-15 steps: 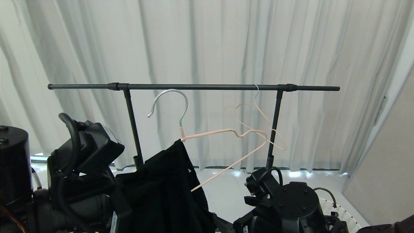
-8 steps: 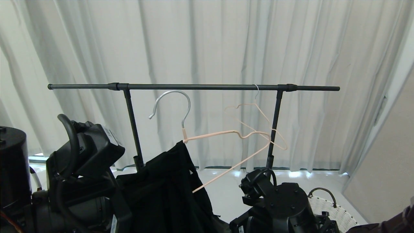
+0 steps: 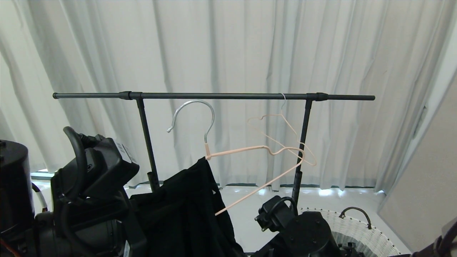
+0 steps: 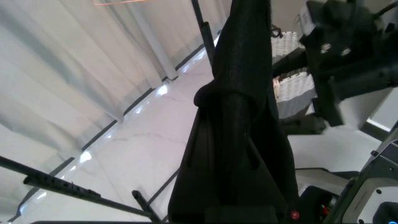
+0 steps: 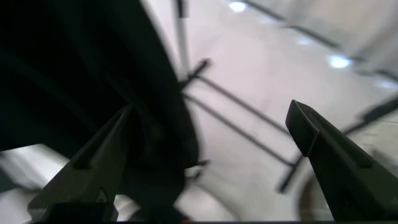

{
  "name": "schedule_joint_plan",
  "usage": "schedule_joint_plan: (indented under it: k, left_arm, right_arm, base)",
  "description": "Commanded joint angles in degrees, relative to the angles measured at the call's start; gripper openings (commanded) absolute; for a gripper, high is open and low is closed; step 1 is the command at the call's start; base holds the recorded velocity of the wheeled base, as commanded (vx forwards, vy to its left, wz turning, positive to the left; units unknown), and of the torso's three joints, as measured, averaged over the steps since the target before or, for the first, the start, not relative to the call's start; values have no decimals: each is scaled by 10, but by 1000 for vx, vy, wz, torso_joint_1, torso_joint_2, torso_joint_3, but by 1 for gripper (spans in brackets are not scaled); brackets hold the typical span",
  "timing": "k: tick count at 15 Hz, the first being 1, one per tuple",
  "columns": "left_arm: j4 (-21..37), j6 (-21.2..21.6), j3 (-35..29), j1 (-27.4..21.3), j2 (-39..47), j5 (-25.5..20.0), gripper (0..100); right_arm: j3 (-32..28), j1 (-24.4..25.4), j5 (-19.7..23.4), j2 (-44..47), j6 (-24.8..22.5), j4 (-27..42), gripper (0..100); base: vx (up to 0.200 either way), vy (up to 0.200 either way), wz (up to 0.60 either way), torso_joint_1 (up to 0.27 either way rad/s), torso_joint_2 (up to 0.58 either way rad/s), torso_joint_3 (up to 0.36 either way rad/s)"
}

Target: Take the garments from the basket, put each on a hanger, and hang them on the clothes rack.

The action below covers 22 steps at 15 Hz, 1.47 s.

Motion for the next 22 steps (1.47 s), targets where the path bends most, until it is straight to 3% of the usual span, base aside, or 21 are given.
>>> schedule_joint_plan:
  k: [1, 5, 9, 13, 20, 22]
  left_arm:
    - [0, 0, 1, -1, -4, 0, 0]
    - [0, -1, 20, 3, -8, 27, 0]
    - [1, -2, 59, 3, -21, 30, 0]
    - [1, -2, 94, 3, -8, 30, 0]
    - [1, 0, 98, 3, 53, 35, 0]
    - [1, -4, 95, 3, 69, 44, 0]
  right_arm:
    - [0, -14, -28, 24, -13, 0, 100]
    - [13, -97, -80, 10, -49, 0, 100]
    - [19, -200, -80, -35, -78, 0, 100]
    - [30, -244, -76, -75, -83, 0, 100]
    - [16, -265, 30, -190, -133, 24, 100]
    - [10, -264, 72, -237, -156, 76, 100]
  base:
    - [0, 0, 0, 0, 0, 0]
    - [0, 0, 0, 0, 0, 0]
    - [0, 0, 0, 0, 0, 0]
    - [0, 0, 0, 0, 0, 0]
    - [0, 0, 0, 0, 0, 0]
    - [0, 0, 0, 0, 0, 0]
